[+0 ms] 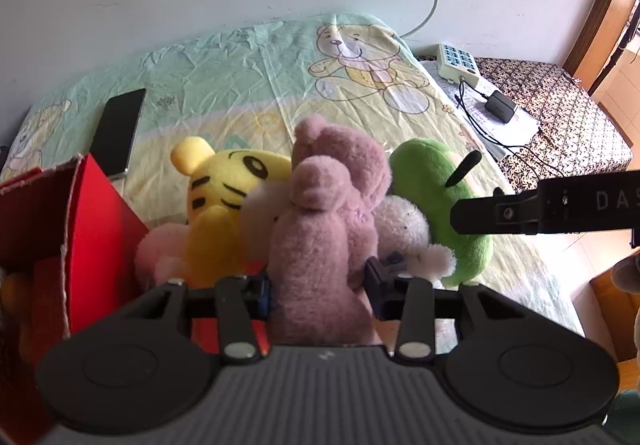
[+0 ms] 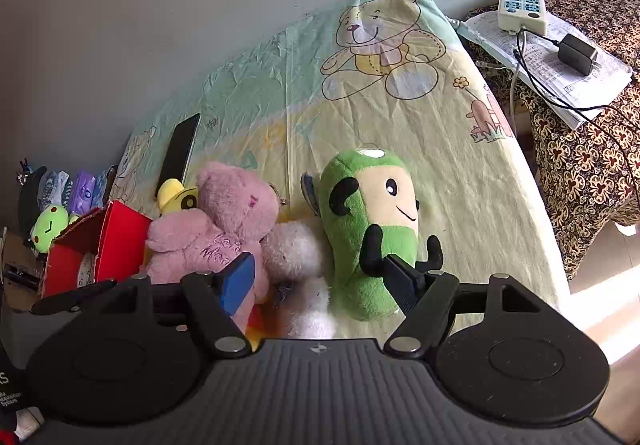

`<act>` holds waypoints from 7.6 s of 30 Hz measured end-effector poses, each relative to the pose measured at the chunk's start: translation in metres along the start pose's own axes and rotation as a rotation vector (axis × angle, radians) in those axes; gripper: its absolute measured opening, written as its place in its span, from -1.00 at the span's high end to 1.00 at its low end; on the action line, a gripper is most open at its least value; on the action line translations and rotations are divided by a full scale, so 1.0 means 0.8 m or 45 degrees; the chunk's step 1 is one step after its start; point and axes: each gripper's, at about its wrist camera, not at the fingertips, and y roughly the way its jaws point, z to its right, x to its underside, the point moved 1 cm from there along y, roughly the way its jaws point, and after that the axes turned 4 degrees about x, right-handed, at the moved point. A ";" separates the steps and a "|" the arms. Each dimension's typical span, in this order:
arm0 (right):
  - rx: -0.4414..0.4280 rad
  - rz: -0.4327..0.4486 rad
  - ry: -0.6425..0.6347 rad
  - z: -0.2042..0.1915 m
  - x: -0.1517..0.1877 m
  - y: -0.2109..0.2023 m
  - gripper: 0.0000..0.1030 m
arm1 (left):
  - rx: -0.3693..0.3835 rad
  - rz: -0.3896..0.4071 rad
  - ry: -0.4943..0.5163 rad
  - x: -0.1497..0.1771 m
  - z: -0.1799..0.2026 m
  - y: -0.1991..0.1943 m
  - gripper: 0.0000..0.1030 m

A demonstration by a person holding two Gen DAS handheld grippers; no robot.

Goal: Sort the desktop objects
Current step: 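Carry the held brown teddy bear with the left gripper toward the red box, then lower the brown teddy bear into the red box and open the left gripper, then withdraw the left gripper from the box toward the yellow tiger plush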

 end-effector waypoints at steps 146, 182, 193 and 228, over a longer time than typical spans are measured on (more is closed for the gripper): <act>0.144 0.253 -0.247 -0.315 0.112 0.030 0.36 | -0.024 -0.180 -0.037 0.074 -0.255 -0.076 0.22; -0.014 0.148 -0.330 -0.346 0.136 0.047 0.36 | -0.343 -0.079 -0.198 0.097 -0.296 -0.128 -0.20; -0.006 0.138 -0.306 -0.343 0.140 0.051 0.35 | -0.377 -0.070 -0.197 0.103 -0.292 -0.126 -0.22; -0.225 0.156 -0.381 -0.195 0.089 -0.018 0.34 | -0.586 0.165 -0.216 0.041 -0.127 -0.167 -0.21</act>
